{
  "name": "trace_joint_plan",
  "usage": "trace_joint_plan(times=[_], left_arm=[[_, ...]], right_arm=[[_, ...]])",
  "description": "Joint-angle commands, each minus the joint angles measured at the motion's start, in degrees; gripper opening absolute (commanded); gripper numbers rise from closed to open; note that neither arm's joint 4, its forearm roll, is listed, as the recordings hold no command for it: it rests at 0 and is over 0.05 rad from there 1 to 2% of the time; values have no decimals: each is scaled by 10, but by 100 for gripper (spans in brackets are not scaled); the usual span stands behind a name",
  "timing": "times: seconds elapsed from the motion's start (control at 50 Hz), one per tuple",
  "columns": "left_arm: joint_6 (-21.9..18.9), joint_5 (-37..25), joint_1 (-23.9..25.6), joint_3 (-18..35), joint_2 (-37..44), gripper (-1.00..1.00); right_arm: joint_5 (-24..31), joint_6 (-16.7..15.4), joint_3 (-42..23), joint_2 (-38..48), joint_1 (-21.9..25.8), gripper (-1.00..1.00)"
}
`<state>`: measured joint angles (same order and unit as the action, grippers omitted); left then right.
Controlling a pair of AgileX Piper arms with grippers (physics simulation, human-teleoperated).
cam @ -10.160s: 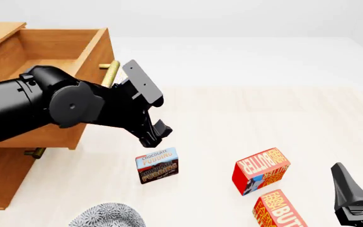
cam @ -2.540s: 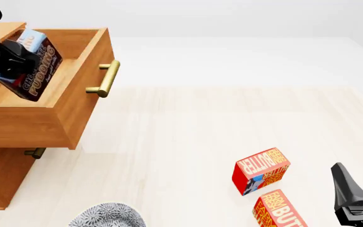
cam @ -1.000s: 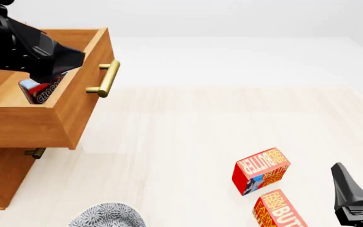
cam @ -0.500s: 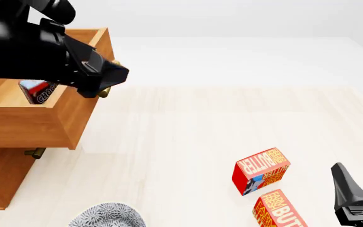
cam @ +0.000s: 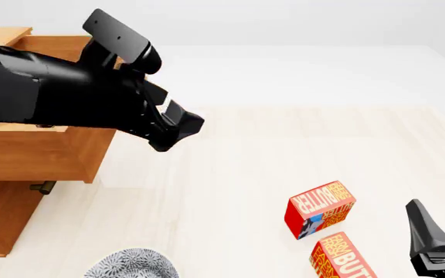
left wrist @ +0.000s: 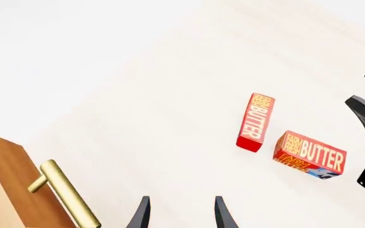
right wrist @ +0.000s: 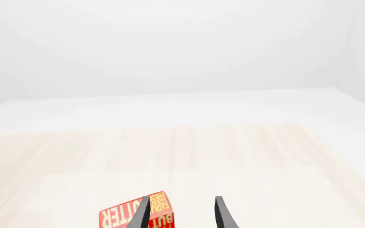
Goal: Put the chocolate pudding in the top drawer of the cabinet and close it.
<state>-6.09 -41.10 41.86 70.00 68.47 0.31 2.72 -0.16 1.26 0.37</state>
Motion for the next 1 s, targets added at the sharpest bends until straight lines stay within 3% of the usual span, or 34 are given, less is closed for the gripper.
trace_joint_plan(times=[0.02, 0.26, 0.28, 0.38, 0.72, 0.92, 0.94, 1.0], left_arm=[[27, 51, 24, -47, 20, 100], [67, 74, 35, -83, 23, 100], [88, 76, 45, -81, 26, 100], [78, 73, 22, -97, 5, 100], [104, 83, -21, -162, -19, 100], [151, 122, -16, -196, 9, 100], [171, 130, -14, -202, 11, 100], [163, 135, -33, -212, 6, 100]], right_arm=[[-1, -4, 0, -2, -1, 100], [-1, -4, 0, -2, -1, 100], [-1, -4, 0, -2, -1, 100], [-1, -4, 0, -2, -1, 100], [-1, -4, 0, -2, -1, 100], [-1, -4, 0, -2, -1, 100], [-1, -4, 0, -2, -1, 100], [-1, -4, 0, -2, -1, 100]])
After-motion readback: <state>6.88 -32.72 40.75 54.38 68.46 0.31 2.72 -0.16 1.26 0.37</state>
